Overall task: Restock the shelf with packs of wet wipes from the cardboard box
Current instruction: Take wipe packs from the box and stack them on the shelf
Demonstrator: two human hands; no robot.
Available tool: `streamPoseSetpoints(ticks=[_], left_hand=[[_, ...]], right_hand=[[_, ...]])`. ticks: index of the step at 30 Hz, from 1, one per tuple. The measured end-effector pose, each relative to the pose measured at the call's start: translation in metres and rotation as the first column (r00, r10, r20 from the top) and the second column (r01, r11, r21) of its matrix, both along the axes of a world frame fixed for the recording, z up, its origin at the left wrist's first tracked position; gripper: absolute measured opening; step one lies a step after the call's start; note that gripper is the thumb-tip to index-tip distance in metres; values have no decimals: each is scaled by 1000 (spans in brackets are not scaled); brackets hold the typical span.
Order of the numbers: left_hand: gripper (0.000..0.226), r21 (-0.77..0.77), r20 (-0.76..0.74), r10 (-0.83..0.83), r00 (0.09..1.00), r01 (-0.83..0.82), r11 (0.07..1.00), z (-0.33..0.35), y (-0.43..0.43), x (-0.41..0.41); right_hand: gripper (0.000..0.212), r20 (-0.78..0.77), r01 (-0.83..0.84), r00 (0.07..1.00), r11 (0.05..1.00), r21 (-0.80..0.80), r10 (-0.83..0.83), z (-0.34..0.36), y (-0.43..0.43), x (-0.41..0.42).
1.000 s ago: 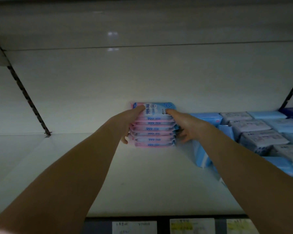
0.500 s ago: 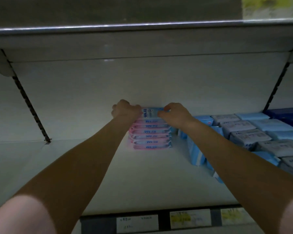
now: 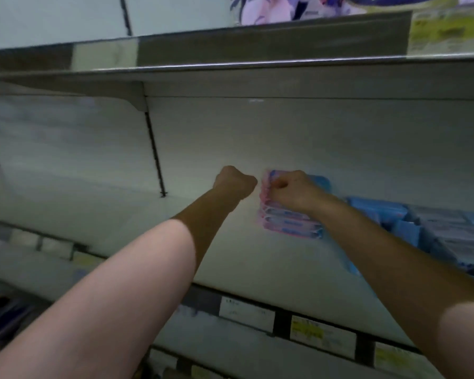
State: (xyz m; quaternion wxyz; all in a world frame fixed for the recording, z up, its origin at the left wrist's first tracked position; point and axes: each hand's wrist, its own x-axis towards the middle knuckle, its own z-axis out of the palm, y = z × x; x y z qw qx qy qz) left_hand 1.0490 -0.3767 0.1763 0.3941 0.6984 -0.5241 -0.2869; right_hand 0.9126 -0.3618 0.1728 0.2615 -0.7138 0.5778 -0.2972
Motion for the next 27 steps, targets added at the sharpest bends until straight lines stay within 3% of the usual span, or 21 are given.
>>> streamPoseSetpoints(ticks=[3,8,13,22,27], left_hand=[[24,4,0,97,995,-97,995,0,30,14],[14,30,20,268,963,-269,963,-6,77,46],[37,80,7,459,888,-458,885,-14,144,95],[33,101,34,721,692,-720,687,-27,291,201],[33,133,27,855,517,-850,510,-43,397,258]], right_hand=[[18,-26,-121,992,992,29,122,-5,14,15],[27,-21,-247,969,969,-6,247,-12,42,50],[26,-6,-432,901,901,39,433,-16,82,113],[23,-60,-699,713,715,23,699,-12,189,238],[25,-67,-816,571,575,65,818,-29,278,319]])
